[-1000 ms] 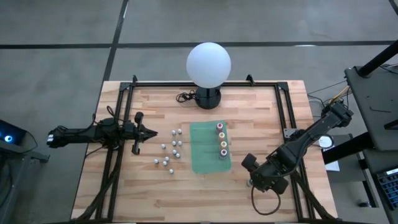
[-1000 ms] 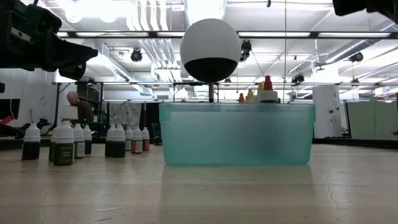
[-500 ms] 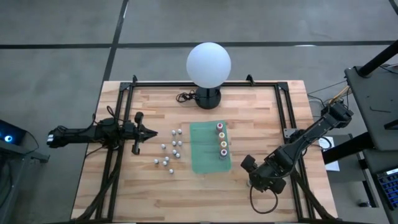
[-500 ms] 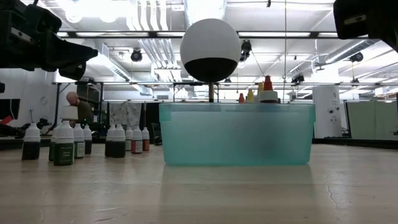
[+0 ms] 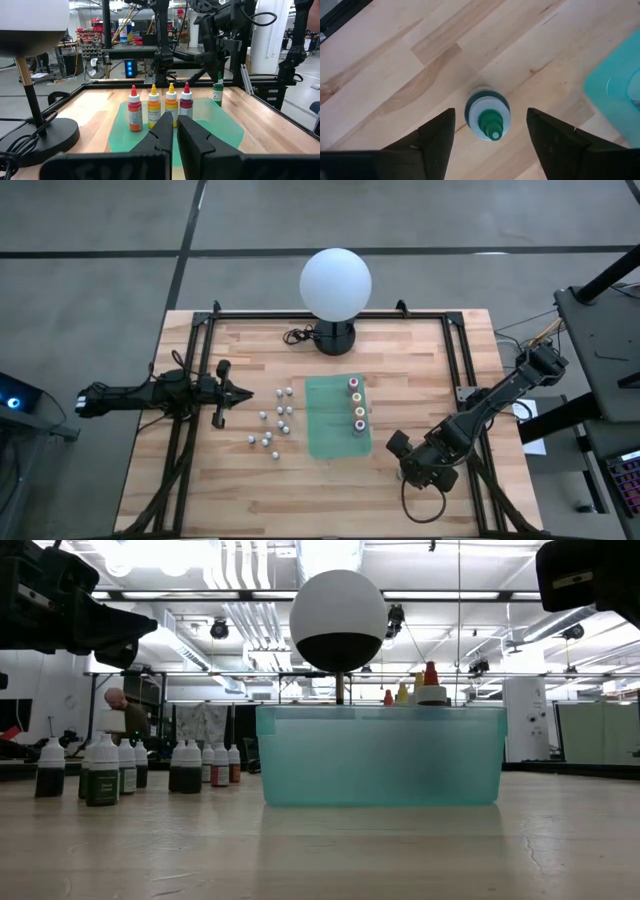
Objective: Pick & Place food coloring
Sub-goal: Put the large green food coloring bottle into the green bin
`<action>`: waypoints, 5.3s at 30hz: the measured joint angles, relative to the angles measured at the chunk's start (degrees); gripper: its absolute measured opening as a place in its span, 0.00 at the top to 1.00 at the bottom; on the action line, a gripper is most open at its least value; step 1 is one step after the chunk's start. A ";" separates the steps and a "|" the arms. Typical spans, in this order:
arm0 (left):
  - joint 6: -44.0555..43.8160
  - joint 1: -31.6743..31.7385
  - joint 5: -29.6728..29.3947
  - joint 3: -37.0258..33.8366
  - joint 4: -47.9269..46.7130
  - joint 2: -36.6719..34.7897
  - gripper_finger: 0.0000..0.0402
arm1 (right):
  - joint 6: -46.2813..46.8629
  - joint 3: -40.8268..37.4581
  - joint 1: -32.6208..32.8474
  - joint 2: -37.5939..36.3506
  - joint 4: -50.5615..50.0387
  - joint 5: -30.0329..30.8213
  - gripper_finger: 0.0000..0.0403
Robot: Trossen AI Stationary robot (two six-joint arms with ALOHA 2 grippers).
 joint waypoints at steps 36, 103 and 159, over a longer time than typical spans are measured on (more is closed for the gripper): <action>-0.02 -0.02 0.00 0.00 0.00 0.00 1.00 | 0.02 -0.77 0.02 0.00 0.37 -2.00 0.72; -0.02 -0.02 0.00 0.00 0.02 0.00 1.00 | -39.30 31.48 -26.77 16.36 -15.33 -10.01 0.72; -0.01 -0.01 0.00 0.00 0.00 0.00 1.00 | -40.64 21.73 -26.84 19.63 -6.89 -10.12 0.72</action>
